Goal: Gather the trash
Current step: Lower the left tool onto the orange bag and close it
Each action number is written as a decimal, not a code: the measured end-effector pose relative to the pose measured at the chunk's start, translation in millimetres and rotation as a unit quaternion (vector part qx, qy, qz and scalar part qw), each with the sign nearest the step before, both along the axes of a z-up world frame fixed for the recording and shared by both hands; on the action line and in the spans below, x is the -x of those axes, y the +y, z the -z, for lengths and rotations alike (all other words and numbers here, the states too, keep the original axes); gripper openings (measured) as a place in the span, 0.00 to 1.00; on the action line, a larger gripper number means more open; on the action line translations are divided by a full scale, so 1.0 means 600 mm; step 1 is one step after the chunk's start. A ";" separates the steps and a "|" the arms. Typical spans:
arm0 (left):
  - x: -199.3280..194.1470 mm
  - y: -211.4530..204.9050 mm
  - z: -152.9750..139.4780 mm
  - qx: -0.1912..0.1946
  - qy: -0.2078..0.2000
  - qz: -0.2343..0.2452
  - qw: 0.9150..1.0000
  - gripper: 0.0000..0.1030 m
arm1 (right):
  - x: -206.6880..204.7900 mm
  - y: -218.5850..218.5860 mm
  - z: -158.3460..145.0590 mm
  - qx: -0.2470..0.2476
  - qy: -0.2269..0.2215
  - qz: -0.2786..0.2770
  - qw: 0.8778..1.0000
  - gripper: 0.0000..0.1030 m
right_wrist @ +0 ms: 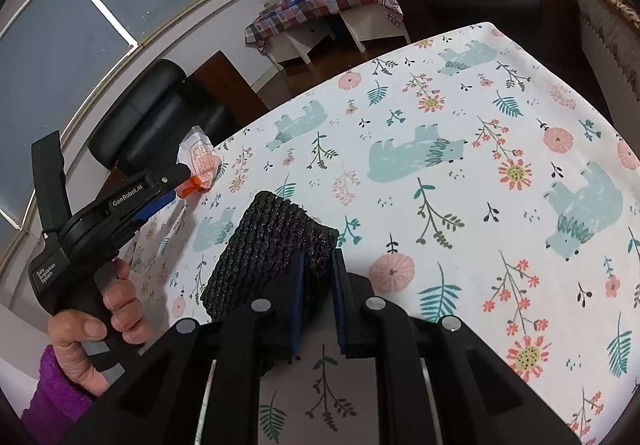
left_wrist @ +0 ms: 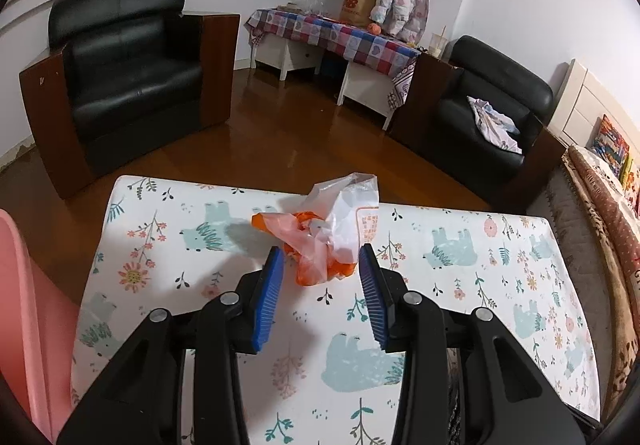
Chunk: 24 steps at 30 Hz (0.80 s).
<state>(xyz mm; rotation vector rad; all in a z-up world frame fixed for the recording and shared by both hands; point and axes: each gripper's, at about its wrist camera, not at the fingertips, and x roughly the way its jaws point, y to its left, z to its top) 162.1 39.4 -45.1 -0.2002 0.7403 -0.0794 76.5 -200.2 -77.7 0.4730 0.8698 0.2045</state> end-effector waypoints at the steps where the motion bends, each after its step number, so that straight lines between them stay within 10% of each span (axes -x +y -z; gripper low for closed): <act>1: 0.001 0.001 0.001 0.002 -0.002 0.000 1.000 0.38 | 0.000 0.000 0.000 -0.001 0.000 0.000 1.000 0.13; 8: 0.007 0.010 0.006 0.012 -0.006 0.006 1.000 0.13 | 0.000 -0.001 0.000 -0.001 0.000 0.000 1.000 0.13; 24: 0.119 -0.002 -0.035 -0.018 -0.026 0.025 0.999 0.10 | 0.000 -0.001 0.000 -0.003 0.000 -0.001 1.000 0.13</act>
